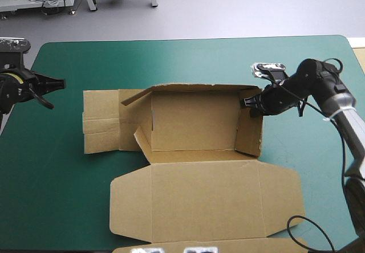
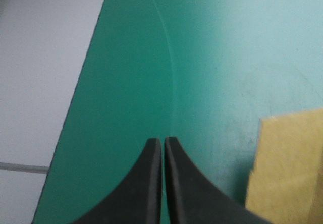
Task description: Fold the box
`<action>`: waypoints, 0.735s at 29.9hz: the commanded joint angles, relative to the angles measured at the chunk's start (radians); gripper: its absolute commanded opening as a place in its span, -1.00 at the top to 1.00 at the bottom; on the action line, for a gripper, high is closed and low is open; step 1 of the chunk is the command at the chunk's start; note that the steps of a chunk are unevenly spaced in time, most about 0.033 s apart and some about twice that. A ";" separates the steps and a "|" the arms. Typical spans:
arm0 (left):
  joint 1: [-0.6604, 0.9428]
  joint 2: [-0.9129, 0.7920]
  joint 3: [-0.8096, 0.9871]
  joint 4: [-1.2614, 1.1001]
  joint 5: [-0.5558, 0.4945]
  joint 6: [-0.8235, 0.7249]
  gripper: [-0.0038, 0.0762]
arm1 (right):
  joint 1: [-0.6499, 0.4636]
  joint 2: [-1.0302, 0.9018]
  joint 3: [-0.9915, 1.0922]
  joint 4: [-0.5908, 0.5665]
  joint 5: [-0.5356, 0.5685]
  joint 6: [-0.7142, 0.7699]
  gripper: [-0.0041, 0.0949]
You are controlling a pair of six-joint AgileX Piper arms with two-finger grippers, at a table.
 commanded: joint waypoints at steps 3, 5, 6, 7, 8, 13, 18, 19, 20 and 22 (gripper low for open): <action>0.095 -0.030 -0.026 -0.151 -0.003 0.096 0.90 | 0.007 0.098 -0.167 -0.010 -0.035 0.005 0.57; 0.105 -0.026 -0.026 -0.167 0.007 0.111 0.90 | 0.007 0.098 -0.199 -0.044 -0.067 0.041 0.33; 0.105 -0.026 -0.026 -0.169 0.012 0.122 0.90 | 0.007 0.096 -0.219 -0.061 -0.071 0.043 0.19; 0.105 -0.026 -0.026 -0.172 0.012 0.122 0.90 | 0.007 0.092 -0.238 -0.075 -0.059 0.043 0.07; 0.105 -0.026 -0.026 -0.174 0.012 0.122 0.90 | 0.007 0.087 -0.265 -0.092 -0.034 0.043 -0.02; 0.105 -0.026 -0.026 -0.169 0.010 0.130 0.90 | 0.006 0.044 -0.384 -0.130 0.112 0.043 -0.01; 0.105 -0.026 -0.026 -0.169 0.012 0.159 0.90 | 0.006 -0.049 -0.410 -0.139 0.134 0.095 0.14; 0.105 -0.026 -0.026 -0.169 0.014 0.159 0.90 | 0.006 -0.070 -0.405 -0.139 0.134 0.125 0.14; 0.105 -0.026 -0.026 -0.169 0.014 0.159 0.90 | 0.006 -0.088 -0.396 -0.139 0.134 0.137 0.14; 0.105 -0.026 -0.026 -0.169 0.014 0.159 0.90 | 0.006 -0.124 -0.359 -0.139 0.134 0.137 0.13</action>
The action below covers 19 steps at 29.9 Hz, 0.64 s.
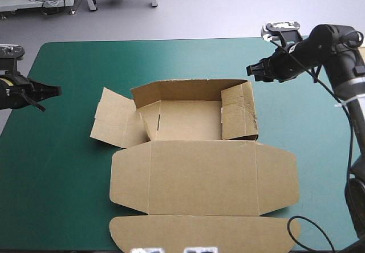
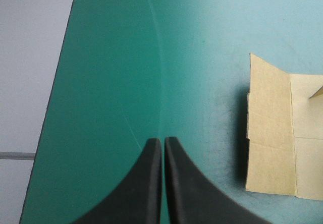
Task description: Fold the box
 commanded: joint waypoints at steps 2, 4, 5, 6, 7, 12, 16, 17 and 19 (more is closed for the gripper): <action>0.001 -0.026 -0.026 -0.005 -0.045 0.000 0.90 | -0.003 -0.115 0.067 0.004 0.005 0.009 0.13; 0.001 -0.026 -0.026 -0.007 -0.045 0.000 0.90 | -0.003 -0.120 0.121 0.007 0.005 -0.006 0.13; 0.001 -0.026 -0.026 -0.009 -0.045 0.000 0.90 | -0.003 -0.117 0.149 0.012 0.001 -0.020 0.13; 0.001 -0.026 -0.026 -0.009 -0.045 0.000 0.90 | -0.003 -0.111 0.177 0.022 -0.013 -0.037 0.13; 0.001 -0.026 -0.026 -0.009 -0.045 0.000 0.90 | -0.003 -0.105 0.197 0.030 -0.025 -0.046 0.13; 0.001 -0.026 -0.026 -0.009 -0.043 0.004 0.90 | -0.003 -0.019 0.250 0.085 -0.036 -0.077 0.13; 0.001 -0.026 -0.026 -0.009 -0.043 0.004 0.90 | -0.003 0.047 0.250 0.116 -0.029 -0.093 0.13; 0.001 -0.026 -0.026 -0.009 -0.043 0.004 0.90 | -0.003 0.064 0.250 0.116 -0.029 -0.103 0.14; 0.001 -0.026 -0.026 -0.013 -0.043 0.004 0.90 | -0.003 0.095 0.250 0.118 -0.006 -0.116 0.13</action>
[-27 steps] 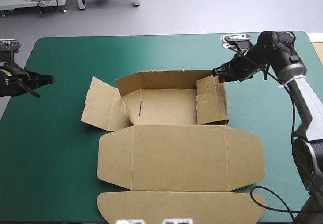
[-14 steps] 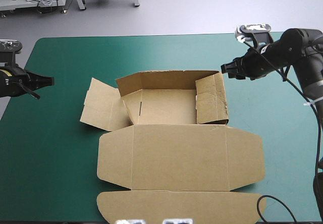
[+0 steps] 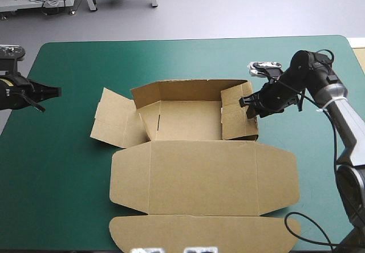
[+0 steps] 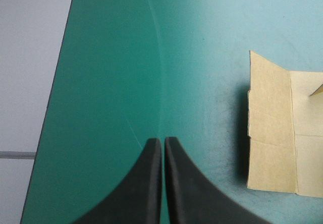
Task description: Fold the box
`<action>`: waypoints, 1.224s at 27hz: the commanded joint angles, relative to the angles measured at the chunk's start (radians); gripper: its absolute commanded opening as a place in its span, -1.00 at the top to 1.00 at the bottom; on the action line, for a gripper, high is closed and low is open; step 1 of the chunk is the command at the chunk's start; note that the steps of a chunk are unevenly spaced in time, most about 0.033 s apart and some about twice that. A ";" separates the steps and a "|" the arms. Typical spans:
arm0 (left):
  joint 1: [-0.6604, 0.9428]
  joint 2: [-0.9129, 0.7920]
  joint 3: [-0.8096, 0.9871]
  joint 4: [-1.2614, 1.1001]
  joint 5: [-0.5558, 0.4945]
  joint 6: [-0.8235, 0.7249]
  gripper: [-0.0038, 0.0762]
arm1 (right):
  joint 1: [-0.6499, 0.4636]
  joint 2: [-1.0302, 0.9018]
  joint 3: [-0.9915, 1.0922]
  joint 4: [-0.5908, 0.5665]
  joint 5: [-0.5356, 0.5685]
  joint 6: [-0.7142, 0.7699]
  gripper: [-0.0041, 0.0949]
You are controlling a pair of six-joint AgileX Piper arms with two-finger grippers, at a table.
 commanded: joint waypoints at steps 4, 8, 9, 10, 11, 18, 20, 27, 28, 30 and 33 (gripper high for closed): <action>0.001 -0.026 -0.026 -0.012 -0.049 -0.002 0.90 | -0.003 0.073 -0.016 0.118 0.017 -0.129 0.14; 0.001 -0.023 -0.026 -0.008 -0.047 0.016 0.90 | -0.003 0.131 -0.016 0.239 -0.007 -0.170 0.62; 0.001 -0.023 -0.026 -0.006 -0.047 0.016 0.90 | -0.003 0.133 -0.016 0.255 -0.014 -0.170 0.86; 0.001 -0.018 -0.026 -0.004 -0.047 0.016 0.90 | -0.003 0.133 -0.016 0.256 -0.021 -0.166 0.95; 0.001 -0.013 -0.026 -0.004 -0.052 0.016 0.90 | -0.003 0.130 -0.016 0.256 -0.025 -0.162 0.91; 0.034 0.043 -0.026 -0.016 -0.064 0.012 0.90 | -0.046 0.014 -0.036 0.322 -0.023 -0.160 0.92; 0.079 0.061 -0.026 -0.032 -0.071 0.012 0.90 | -0.086 -0.036 -0.058 0.362 -0.016 -0.160 0.92; 0.321 0.098 -0.026 -0.471 -0.114 0.156 0.89 | -0.255 -0.206 -0.155 0.416 0.015 -0.143 0.92; 0.338 0.110 -0.026 -0.553 -0.109 0.190 0.89 | -0.272 -0.225 -0.154 0.435 0.015 -0.143 0.92; 0.349 0.142 -0.026 -0.748 -0.095 0.277 0.89 | -0.305 -0.269 -0.154 0.501 0.015 -0.145 0.92; 0.349 0.209 -0.026 -1.039 -0.023 0.426 0.89 | -0.333 -0.317 -0.154 0.651 0.015 -0.172 0.92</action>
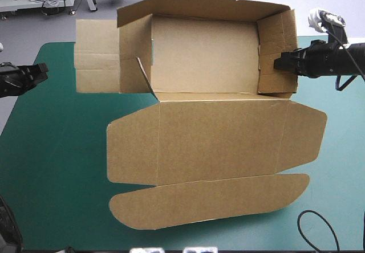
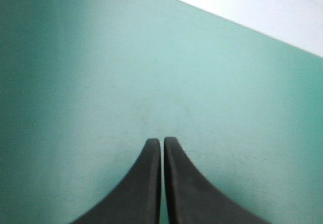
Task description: Fold the box
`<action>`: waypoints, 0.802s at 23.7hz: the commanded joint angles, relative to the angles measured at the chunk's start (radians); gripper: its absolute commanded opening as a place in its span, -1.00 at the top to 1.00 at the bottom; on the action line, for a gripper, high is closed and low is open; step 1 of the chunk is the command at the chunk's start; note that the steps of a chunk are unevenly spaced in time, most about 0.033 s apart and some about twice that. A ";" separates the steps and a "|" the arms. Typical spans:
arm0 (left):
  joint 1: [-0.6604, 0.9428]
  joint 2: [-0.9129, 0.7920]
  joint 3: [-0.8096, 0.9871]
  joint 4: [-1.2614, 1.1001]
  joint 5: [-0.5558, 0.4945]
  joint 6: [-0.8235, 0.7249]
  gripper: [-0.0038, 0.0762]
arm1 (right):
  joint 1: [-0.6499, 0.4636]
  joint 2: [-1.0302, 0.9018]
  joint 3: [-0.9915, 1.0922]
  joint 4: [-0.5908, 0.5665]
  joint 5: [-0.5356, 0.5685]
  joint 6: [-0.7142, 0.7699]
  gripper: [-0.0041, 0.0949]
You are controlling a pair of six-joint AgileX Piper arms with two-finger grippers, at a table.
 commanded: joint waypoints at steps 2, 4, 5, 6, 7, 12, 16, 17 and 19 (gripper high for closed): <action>0.001 0.055 -0.026 -0.383 0.089 0.186 0.89 | -0.020 -0.085 -0.034 0.270 0.002 -0.022 0.92; 0.001 0.100 -0.026 -0.486 0.148 0.207 0.89 | -0.018 -0.099 -0.034 0.282 0.002 -0.024 0.92; 0.001 0.118 -0.026 -0.546 0.192 0.221 0.89 | -0.018 -0.099 -0.034 0.283 0.002 -0.024 0.92; -0.001 0.131 -0.026 -0.608 0.252 0.249 0.89 | -0.018 -0.099 -0.034 0.283 0.002 -0.024 0.92; -0.010 0.133 -0.026 -0.652 0.256 0.253 0.89 | -0.018 -0.099 -0.034 0.283 0.002 -0.024 0.92; -0.106 0.102 -0.026 -0.754 0.256 0.266 0.89 | -0.017 -0.080 -0.034 0.282 -0.001 -0.032 0.92; -0.196 0.081 -0.026 -0.776 0.256 0.269 0.89 | 0.021 -0.064 -0.032 0.238 -0.025 -0.032 0.92; -0.213 0.077 -0.026 -0.793 0.256 0.271 0.89 | 0.036 -0.058 -0.032 0.216 -0.028 -0.032 0.92; -0.233 0.068 -0.026 -0.832 0.256 0.277 0.89 | 0.071 -0.051 -0.032 0.162 -0.060 -0.019 0.92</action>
